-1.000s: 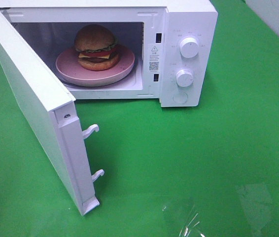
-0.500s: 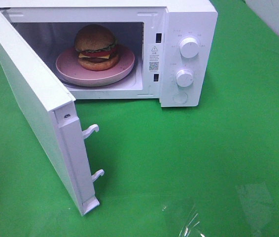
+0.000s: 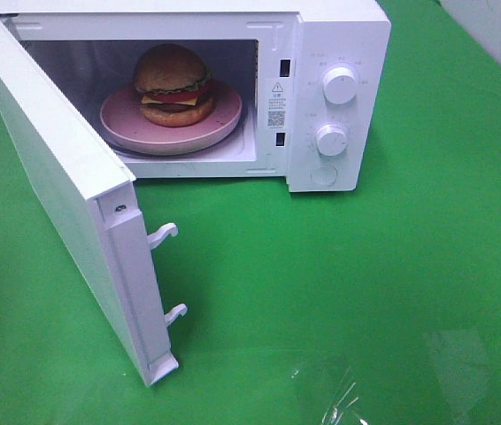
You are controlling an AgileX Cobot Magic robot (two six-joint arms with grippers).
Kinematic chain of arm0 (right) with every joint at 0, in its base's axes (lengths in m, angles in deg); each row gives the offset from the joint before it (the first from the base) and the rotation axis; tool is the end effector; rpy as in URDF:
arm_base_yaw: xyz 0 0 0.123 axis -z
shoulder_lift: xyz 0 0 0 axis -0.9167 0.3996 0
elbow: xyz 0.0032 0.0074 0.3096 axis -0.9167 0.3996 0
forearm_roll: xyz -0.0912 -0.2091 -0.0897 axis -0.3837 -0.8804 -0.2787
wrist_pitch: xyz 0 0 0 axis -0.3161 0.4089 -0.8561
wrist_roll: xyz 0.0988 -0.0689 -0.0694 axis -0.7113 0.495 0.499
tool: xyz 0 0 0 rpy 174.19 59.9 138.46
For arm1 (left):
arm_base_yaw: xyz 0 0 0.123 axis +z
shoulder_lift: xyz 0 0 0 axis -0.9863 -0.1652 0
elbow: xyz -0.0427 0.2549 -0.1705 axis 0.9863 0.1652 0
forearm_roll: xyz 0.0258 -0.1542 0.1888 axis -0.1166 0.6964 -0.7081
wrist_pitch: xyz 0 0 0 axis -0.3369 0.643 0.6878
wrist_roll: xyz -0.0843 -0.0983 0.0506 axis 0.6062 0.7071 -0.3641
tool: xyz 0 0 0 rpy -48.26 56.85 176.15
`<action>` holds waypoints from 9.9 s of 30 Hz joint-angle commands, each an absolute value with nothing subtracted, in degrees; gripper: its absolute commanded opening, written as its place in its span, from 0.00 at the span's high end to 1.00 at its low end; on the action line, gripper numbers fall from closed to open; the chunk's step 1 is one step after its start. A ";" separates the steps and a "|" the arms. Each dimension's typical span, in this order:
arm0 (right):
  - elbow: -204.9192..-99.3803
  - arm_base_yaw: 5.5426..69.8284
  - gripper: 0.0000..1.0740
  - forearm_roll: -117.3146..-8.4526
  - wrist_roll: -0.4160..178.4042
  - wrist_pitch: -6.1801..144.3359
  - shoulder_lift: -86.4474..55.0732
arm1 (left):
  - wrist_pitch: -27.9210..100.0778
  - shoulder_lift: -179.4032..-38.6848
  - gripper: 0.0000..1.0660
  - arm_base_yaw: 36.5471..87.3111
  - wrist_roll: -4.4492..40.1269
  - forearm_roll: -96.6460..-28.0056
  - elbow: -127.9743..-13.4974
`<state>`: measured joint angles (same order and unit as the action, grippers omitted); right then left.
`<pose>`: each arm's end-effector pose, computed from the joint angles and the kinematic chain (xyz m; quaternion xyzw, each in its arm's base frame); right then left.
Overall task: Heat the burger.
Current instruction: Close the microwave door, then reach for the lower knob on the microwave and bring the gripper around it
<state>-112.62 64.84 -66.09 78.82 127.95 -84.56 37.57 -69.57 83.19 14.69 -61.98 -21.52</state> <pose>0.0128 -0.0056 0.2610 0.0287 0.8290 0.0087 0.5584 0.1308 0.0001 0.2861 -0.0579 0.7764 -0.0449 0.6259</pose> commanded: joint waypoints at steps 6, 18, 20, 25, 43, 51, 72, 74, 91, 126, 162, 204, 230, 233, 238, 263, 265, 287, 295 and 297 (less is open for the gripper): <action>-112.50 64.96 0.29 -65.69 79.51 127.38 -85.99 | 41.18 -77.42 1.00 83.36 9.82 -61.47 -21.29; -112.50 64.96 0.29 -65.69 79.51 127.38 -85.99 | 56.76 -90.77 1.00 83.36 9.93 -61.52 -21.29; -112.50 64.96 0.29 -65.69 79.51 127.38 -85.99 | 60.37 -93.80 1.00 83.36 11.19 -62.15 -21.29; -112.50 64.96 0.29 -65.69 79.51 127.38 -85.99 | 66.62 -97.24 1.00 83.36 16.23 -66.68 -20.49; -112.50 64.96 0.29 -65.69 79.51 127.38 -85.99 | 95.67 -114.89 1.00 83.36 45.46 -102.32 -16.36; -112.50 64.96 0.29 -65.69 79.51 127.38 -85.99 | 94.58 -117.24 1.00 78.95 42.53 -102.43 -17.57; -112.50 64.96 0.29 -65.69 79.51 127.38 -85.99 | 97.79 -129.44 1.00 59.18 33.54 -83.01 -21.69; -112.50 64.96 0.29 -65.69 79.51 127.38 -85.99 | 97.67 -130.76 1.00 56.89 32.51 -80.60 -23.35; -112.50 64.96 0.29 -65.69 79.51 127.38 -85.99 | 96.41 -138.67 1.00 49.50 31.02 -73.44 -33.89; -112.50 64.96 0.29 -65.69 79.51 127.38 -85.99 | 88.22 -154.71 1.00 47.95 30.84 -73.44 -61.63; -112.50 64.96 0.29 -65.69 79.51 127.38 -85.99 | 32.58 -133.05 0.08 42.68 30.56 -73.78 -47.30; -112.50 64.96 0.29 -65.69 79.51 127.38 -85.99 | -17.49 -87.27 0.09 81.24 15.38 -64.56 -37.10; -112.50 64.96 0.29 -65.69 79.51 127.38 -85.99 | -13.94 -44.01 0.09 81.70 14.92 -63.53 -30.17; -112.50 64.96 0.29 -65.69 79.51 127.38 -85.99 | -13.94 -41.38 0.09 83.24 14.92 -63.64 -30.17; -112.50 64.96 0.29 -65.69 79.51 127.38 -85.99 | -13.94 -38.91 0.09 84.05 14.92 -63.64 -30.17; -112.50 64.96 0.29 -65.69 79.51 127.38 -85.99 | -13.88 -39.03 0.09 84.05 14.92 -63.41 -30.06; -112.50 64.96 0.29 -65.69 79.51 127.38 -85.99 | -13.88 -39.03 0.09 84.05 14.92 -63.41 -30.06; -112.50 64.96 0.29 -65.69 79.45 127.38 -85.99 | -13.88 -39.03 0.09 84.05 14.92 -63.41 -30.06; -114.56 64.96 0.28 -65.98 79.28 124.74 -85.65 | -13.88 -39.03 0.09 84.05 14.92 -63.41 -30.06; -114.51 64.96 0.28 -66.09 79.28 123.54 -84.67 | -13.88 -39.03 0.09 84.05 14.92 -63.41 -30.06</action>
<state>-113.99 64.84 -66.09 78.88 125.77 -84.56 -14.28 -40.35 83.93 14.86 -64.10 -30.29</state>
